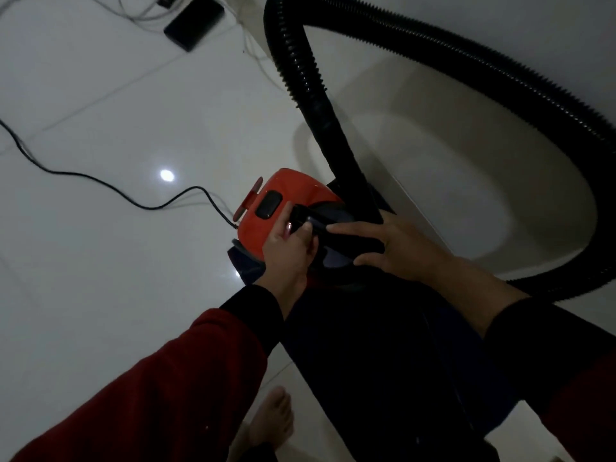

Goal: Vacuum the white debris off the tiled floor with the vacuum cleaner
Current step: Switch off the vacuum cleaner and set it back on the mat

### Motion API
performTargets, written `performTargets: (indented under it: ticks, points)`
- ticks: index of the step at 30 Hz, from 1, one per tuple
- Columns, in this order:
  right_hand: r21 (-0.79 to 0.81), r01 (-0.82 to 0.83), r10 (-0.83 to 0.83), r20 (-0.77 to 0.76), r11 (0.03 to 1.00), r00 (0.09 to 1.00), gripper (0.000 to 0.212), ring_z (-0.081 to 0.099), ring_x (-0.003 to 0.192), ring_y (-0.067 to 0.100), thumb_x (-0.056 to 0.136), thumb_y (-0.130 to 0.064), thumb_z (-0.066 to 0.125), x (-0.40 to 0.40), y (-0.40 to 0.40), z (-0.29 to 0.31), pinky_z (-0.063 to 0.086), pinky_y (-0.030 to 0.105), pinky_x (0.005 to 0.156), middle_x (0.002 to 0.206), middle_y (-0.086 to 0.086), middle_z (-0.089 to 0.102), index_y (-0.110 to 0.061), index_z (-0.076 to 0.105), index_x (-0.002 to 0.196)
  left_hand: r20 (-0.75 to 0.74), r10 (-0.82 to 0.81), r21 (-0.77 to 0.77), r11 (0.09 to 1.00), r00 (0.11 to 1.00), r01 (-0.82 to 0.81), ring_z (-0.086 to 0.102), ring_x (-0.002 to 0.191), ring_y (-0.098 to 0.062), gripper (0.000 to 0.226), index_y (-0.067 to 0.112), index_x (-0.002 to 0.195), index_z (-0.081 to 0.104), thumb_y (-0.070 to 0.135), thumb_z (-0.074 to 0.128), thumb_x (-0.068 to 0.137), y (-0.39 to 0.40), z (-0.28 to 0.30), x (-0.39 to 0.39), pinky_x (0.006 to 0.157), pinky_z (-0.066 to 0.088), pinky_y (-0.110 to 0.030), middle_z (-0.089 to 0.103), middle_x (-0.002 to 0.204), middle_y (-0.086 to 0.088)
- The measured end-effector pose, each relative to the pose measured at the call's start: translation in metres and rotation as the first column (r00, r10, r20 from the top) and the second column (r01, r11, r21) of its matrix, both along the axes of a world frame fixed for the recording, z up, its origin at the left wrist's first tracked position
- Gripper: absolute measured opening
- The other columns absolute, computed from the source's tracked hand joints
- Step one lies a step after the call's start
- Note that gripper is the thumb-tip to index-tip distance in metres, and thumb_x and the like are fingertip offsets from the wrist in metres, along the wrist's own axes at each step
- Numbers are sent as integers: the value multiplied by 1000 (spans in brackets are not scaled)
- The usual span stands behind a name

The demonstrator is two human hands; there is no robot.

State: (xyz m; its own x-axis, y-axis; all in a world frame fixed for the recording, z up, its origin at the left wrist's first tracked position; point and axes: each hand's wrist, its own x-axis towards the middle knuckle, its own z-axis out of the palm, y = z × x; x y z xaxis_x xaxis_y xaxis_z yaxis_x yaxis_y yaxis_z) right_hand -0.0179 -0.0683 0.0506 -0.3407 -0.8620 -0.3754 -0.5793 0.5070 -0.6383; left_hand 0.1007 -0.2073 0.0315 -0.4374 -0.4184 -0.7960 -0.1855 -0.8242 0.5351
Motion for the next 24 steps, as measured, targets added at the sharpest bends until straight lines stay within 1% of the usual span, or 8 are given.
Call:
performTargets:
  ticks: [4,8,9,11,13,17,20,24]
  points:
    - [18,0,-1,45,1000,999,80,46,127,21,77,-13,78,5,2,-24,39,35,109,137,10,47,-51,40,135,2,0,-5,1000,1000,0,58,82,-9,52,30,136,47,0,51,93,3,-24,8,60,53,-13,47,142,-21]
    - [2,19,-19,68,1000,998,85,44,126,18,75,-16,80,6,1,-29,35,26,105,137,9,46,-49,32,138,-16,-48,-31,998,999,48,57,72,-3,52,28,137,45,0,49,94,-1,-32,16,66,54,-14,42,143,-26]
    - [14,18,-19,65,1000,998,85,43,126,17,76,-16,80,5,1,-29,33,25,104,137,9,44,-49,32,139,-18,-55,-34,998,998,54,58,71,-2,52,28,137,45,0,49,94,-1,-33,18,69,54,-15,49,137,-25]
    - [43,21,-23,59,999,998,83,42,126,19,77,-19,79,6,1,-29,33,24,103,136,9,42,-49,33,139,-20,-83,-62,995,996,81,60,69,-1,52,25,139,43,0,48,94,0,-34,20,75,54,-18,69,95,-9]
    - [77,18,-21,38,997,999,79,42,125,22,80,-22,76,10,0,-28,33,24,101,134,10,40,-49,33,140,-10,-101,-81,992,995,100,60,73,-3,52,26,139,43,0,48,94,0,-34,21,79,53,-21,60,70,4]
    - [148,21,-16,-34,989,999,75,45,122,27,85,-25,70,17,-3,-18,37,23,97,131,12,36,-48,28,143,16,-164,-77,983,986,165,60,86,-8,51,26,139,42,2,49,95,-5,-26,22,81,51,-22,62,89,-1]
    - [165,21,-6,-86,986,996,71,44,126,28,87,-22,68,20,-5,-8,38,23,96,144,12,27,-41,30,145,74,-290,-137,945,954,298,64,88,-10,52,24,142,38,3,49,95,-13,-16,25,80,51,-23,65,107,-6]
    - [168,60,-44,-96,984,994,72,29,138,28,87,-17,67,29,-9,15,32,24,99,159,9,2,-36,30,145,308,-484,-212,804,819,555,67,89,-23,48,23,134,46,15,57,88,-23,14,31,82,55,-36,67,111,-11]
